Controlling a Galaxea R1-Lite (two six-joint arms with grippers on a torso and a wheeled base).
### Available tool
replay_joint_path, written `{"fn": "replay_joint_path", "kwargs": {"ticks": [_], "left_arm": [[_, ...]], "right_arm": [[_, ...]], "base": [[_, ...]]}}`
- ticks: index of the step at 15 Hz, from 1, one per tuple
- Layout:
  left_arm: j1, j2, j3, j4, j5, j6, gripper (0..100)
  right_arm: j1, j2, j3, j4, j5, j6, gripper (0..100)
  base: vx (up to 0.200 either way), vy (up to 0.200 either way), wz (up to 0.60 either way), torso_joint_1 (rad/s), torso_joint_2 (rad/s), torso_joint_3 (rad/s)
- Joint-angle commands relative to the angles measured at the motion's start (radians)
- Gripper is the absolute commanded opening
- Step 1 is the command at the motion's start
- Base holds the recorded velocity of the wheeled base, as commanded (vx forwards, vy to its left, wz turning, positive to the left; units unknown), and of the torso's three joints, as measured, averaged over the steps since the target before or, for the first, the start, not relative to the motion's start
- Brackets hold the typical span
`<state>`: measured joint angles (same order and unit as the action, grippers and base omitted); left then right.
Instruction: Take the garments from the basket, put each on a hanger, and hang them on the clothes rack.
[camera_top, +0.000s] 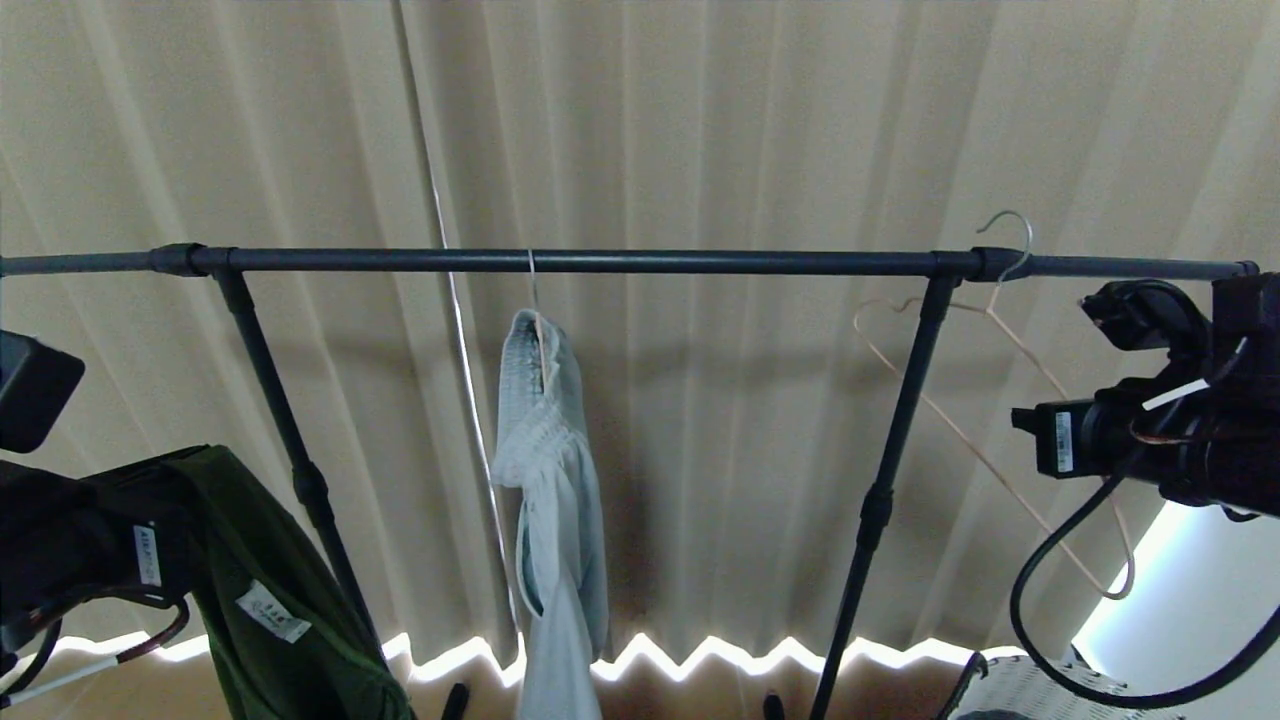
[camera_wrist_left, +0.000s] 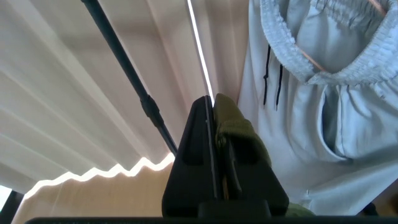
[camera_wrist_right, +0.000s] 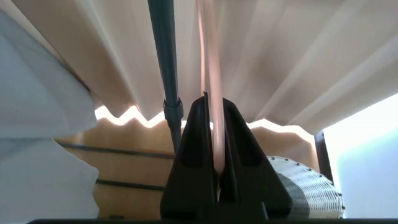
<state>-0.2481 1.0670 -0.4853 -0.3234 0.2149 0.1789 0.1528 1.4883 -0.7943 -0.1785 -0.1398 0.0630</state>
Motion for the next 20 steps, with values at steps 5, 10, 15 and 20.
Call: {"fn": "replay_joint_path", "kwargs": {"ticks": [5,10,15,20], "left_arm": [[0.007,0.001,0.008,0.0,0.003,0.001,0],[0.007,-0.001,0.01,0.0,0.004,0.001,0],[0.006,0.001,0.013,0.0,0.004,0.001,0],[0.007,0.004,0.017,0.0,0.004,-0.001,0]], "right_arm": [[0.002,-0.186,0.132,0.001,-0.003,-0.003,0],[0.005,-0.255,0.193,0.002,-0.003,-0.005,0],[0.008,-0.281,0.204,0.001,-0.001,-0.005,0],[0.099,-0.307,0.205,-0.001,0.016,0.001,0]], "base": [[-0.2,0.0,0.0,0.01,0.0,0.003],[-0.2,0.0,0.0,-0.004,0.0,0.004],[-0.12,0.0,0.0,0.0,0.0,0.001],[0.0,0.0,0.0,0.0,0.0,0.0]]}}
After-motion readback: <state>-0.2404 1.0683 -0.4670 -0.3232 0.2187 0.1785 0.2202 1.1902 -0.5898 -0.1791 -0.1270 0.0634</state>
